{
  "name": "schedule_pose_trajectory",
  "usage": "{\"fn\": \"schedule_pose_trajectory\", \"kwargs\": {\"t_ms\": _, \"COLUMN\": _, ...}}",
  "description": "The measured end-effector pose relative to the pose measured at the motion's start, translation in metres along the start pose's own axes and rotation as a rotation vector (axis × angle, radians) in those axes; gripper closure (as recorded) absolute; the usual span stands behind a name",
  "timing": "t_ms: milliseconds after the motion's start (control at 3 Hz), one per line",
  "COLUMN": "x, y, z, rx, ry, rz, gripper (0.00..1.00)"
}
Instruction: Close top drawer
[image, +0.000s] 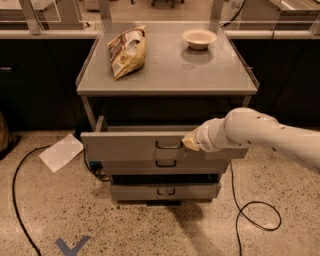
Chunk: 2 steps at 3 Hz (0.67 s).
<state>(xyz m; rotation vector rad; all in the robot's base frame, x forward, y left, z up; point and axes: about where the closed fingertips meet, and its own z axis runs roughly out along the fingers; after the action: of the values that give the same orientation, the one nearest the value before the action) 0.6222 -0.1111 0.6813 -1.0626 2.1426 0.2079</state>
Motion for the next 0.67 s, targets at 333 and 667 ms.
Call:
{"fn": "schedule_pose_trajectory", "kwargs": {"t_ms": 333, "x": -0.0122, "y": -0.0204, "z": 0.0057, "rx": 0.045, "ry": -0.006, "rz": -0.010, "gripper": 1.00}}
{"fn": "schedule_pose_trajectory", "kwargs": {"t_ms": 667, "x": -0.0122, "y": -0.0205, "z": 0.0057, "rx": 0.045, "ry": -0.006, "rz": -0.010, "gripper": 1.00}}
